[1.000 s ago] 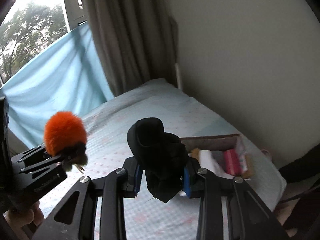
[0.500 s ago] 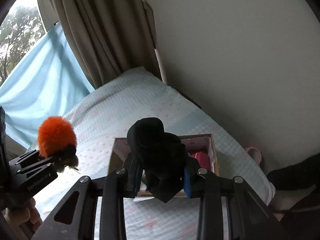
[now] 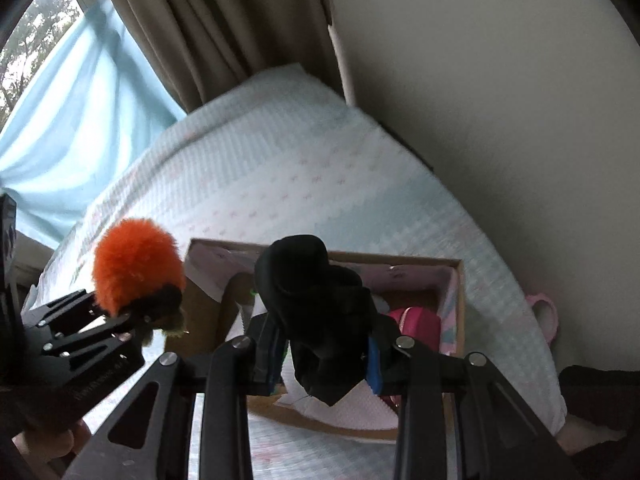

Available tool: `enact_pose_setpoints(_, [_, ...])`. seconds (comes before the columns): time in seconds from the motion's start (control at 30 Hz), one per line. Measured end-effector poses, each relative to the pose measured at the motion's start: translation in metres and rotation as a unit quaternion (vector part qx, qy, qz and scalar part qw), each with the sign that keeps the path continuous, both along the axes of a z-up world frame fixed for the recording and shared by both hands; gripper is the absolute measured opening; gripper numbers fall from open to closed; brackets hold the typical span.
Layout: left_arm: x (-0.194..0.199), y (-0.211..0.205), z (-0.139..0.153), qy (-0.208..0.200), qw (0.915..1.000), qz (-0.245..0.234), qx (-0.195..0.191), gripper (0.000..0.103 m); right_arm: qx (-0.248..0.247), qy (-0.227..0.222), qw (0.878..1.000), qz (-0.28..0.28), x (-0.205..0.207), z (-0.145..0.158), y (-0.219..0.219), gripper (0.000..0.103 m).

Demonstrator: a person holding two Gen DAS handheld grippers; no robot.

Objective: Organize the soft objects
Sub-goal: 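Carry the orange and black plushes over the box and release them inside, then lift both tools away from the box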

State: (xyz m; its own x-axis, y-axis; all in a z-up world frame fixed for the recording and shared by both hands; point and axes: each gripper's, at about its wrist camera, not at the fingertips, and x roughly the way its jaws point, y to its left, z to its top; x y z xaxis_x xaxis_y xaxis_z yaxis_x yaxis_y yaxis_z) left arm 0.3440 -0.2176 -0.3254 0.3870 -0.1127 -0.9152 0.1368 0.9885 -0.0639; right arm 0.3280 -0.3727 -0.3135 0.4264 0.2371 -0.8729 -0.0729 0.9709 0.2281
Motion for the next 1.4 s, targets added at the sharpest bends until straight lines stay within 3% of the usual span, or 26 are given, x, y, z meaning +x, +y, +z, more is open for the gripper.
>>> enact_pose_setpoints(0.13, [0.009,-0.003,-0.027,0.031,0.9995,0.002,0.009,0.028,0.007,0.029,1.0,0.003,0.011,-0.02,-0.003,0.03])
enact_pose_setpoints(0.3, [0.01,-0.013,-0.04,0.048,0.9986,-0.008,0.021,0.029,0.012,0.044,0.999,0.011,0.024,-0.031,-0.001,0.03])
enact_pose_setpoints(0.33, [0.008,-0.013,-0.04,0.049,0.9985,-0.012,0.021,0.039,0.016,0.049,0.999,0.01,0.027,-0.033,-0.001,0.031])
enact_pose_setpoints(0.37, [0.009,-0.014,-0.042,0.053,0.9982,-0.016,0.022,0.051,0.02,0.055,0.998,0.008,0.03,-0.034,-0.001,0.04])
enact_pose_setpoints(0.4, [0.009,-0.014,-0.043,0.056,0.9979,-0.018,0.027,0.085,0.026,0.063,0.998,0.006,0.033,-0.036,-0.002,0.059])
enact_pose_setpoints(0.43, [0.008,-0.014,-0.044,0.055,0.9977,-0.017,0.035,0.102,0.029,0.067,0.997,0.005,0.034,-0.037,-0.002,0.069])
enact_pose_setpoints(0.47, [0.005,-0.012,-0.042,0.049,0.9979,-0.016,0.04,0.103,0.031,0.07,0.997,0.005,0.035,-0.038,-0.003,0.089])
enact_pose_setpoints(0.5, [0.003,-0.01,-0.042,0.049,0.9978,-0.018,0.04,0.103,0.031,0.072,0.997,0.003,0.034,-0.038,-0.004,0.097])
enact_pose_setpoints(0.7, [-0.01,0.003,-0.035,0.062,0.9974,-0.018,0.032,0.103,0.035,0.066,0.997,-0.022,0.019,-0.031,-0.012,0.097])
enact_pose_setpoints(0.97, [-0.03,0.01,0.004,0.03,0.999,-0.023,0.024,0.103,0.032,0.041,0.998,-0.033,-0.002,-0.002,-0.006,0.097])
enact_pose_setpoints(1.17, [-0.059,0.024,0.063,-0.026,0.9991,-0.028,0.017,0.103,0.023,-0.001,0.999,-0.037,-0.03,0.043,0.004,0.097])
enact_pose_setpoints(1.4, [-0.105,0.057,0.144,-0.105,0.9942,-0.025,0.003,0.103,0.005,-0.064,0.997,-0.05,-0.085,0.117,0.021,0.097])
